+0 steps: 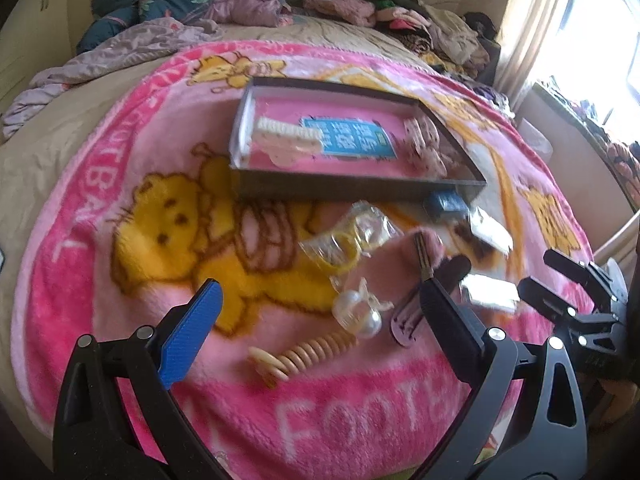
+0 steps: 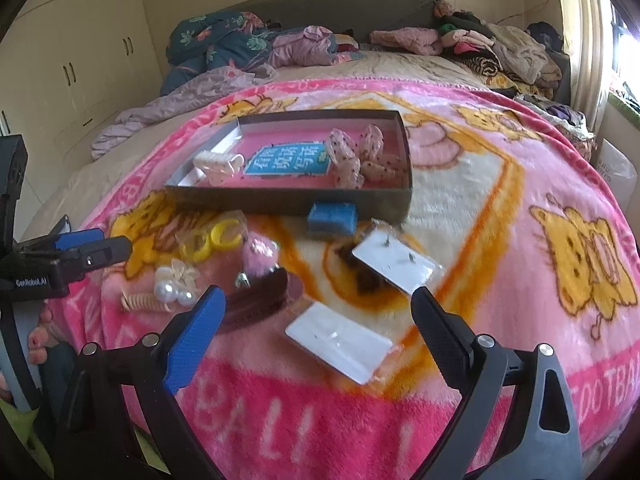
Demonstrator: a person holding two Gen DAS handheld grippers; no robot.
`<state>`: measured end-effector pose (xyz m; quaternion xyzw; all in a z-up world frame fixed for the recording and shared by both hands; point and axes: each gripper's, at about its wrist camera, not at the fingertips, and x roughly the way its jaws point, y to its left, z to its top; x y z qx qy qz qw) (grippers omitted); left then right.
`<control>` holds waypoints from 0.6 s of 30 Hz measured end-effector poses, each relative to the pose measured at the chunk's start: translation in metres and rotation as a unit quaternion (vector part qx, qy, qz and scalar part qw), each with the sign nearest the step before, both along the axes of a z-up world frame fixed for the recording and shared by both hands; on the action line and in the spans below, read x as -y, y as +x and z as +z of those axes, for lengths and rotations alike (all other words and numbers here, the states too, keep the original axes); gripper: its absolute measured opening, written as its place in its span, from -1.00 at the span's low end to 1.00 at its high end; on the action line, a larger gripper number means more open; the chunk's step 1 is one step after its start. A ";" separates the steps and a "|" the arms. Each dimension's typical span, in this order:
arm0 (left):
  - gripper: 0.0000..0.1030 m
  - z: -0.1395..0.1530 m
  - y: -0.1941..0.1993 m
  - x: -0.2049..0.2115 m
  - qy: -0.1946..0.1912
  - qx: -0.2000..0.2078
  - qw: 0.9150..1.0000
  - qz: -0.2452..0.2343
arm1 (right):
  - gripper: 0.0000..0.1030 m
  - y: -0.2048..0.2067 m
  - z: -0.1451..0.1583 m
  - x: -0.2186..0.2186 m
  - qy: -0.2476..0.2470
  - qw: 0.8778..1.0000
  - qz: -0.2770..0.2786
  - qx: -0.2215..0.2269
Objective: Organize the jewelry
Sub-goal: 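Open both tools and withdraw them from the grey box, then grasp the pearl claw clip with the left tool while the right tool grasps the clear plastic packet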
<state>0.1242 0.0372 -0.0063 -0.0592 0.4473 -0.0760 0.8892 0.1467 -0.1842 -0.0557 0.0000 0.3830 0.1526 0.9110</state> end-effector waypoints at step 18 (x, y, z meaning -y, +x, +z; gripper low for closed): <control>0.75 -0.033 -0.002 0.020 0.015 -0.034 0.999 -0.011 | 0.77 -0.010 -0.032 0.025 -0.001 1.000 0.000 -0.026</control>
